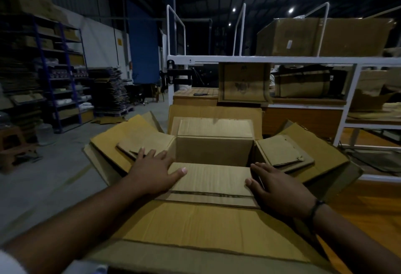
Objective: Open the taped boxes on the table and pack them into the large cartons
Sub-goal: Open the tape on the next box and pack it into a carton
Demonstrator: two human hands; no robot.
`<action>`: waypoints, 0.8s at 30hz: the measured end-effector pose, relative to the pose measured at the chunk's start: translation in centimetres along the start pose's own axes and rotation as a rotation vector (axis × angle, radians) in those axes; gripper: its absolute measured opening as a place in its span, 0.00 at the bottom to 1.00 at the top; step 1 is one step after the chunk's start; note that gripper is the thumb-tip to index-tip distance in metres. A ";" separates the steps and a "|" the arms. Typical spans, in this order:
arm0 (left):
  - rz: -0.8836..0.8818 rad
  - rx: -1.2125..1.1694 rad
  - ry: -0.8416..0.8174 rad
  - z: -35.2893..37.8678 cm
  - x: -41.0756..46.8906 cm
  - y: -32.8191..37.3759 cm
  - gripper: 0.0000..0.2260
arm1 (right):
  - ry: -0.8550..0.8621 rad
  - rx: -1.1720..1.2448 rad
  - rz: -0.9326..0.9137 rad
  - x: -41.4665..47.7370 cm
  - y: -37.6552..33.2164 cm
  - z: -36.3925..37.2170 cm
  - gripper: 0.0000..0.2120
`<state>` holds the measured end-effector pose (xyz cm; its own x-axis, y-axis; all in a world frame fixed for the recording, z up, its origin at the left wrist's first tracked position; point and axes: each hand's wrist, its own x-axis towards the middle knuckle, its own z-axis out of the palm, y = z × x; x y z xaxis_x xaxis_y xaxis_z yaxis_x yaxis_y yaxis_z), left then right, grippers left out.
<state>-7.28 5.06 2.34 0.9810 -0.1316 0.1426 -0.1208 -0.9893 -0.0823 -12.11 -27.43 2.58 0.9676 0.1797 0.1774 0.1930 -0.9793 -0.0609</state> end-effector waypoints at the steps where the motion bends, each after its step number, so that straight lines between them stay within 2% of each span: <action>1: -0.004 0.042 -0.041 -1.3 0.6 0.1 0.45 | -0.007 -0.019 0.002 0.2 0.0 -1.1 0.30; 3: -0.017 0.107 -0.127 -4.4 2.5 0.3 0.39 | 0.007 -0.059 -0.019 1.2 0.2 -3.8 0.28; 5: -0.028 0.182 -0.143 -7.5 5.2 0.3 0.35 | 0.013 -0.052 -0.055 3.0 0.4 -6.5 0.25; 8: -0.011 0.210 -0.003 -11.7 9.9 0.5 0.30 | 0.031 0.011 -0.075 6.7 -0.3 -10.0 0.25; 12: -0.046 0.134 0.181 -16.2 15.5 2.3 0.27 | -0.102 0.012 -0.095 13.7 -2.6 -12.5 0.21; 15: -0.116 -0.111 0.260 -13.1 17.6 5.4 0.16 | -0.091 -0.087 -0.059 18.1 -3.8 -11.6 0.18; 17: -0.119 -0.227 0.224 -8.6 17.7 7.5 0.08 | -0.094 -0.023 -0.032 19.9 -4.8 -8.2 0.16; 19: -0.069 -0.222 0.097 -4.1 18.1 9.3 0.11 | -0.156 0.040 0.009 21.0 -5.3 -3.2 0.16; 21: -0.057 -0.147 0.004 -0.4 18.7 9.8 0.17 | -0.190 -0.075 -0.013 21.8 -5.5 1.9 0.25; 24: -0.076 -0.109 -0.049 3.4 20.5 9.3 0.31 | -0.109 -0.116 -0.065 23.4 -5.2 6.2 0.38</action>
<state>12.19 -6.64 1.15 0.9938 -0.0554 0.0961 -0.0591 -0.9976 0.0353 10.55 -17.52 1.02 0.9668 0.2459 0.0693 0.2419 -0.9683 0.0620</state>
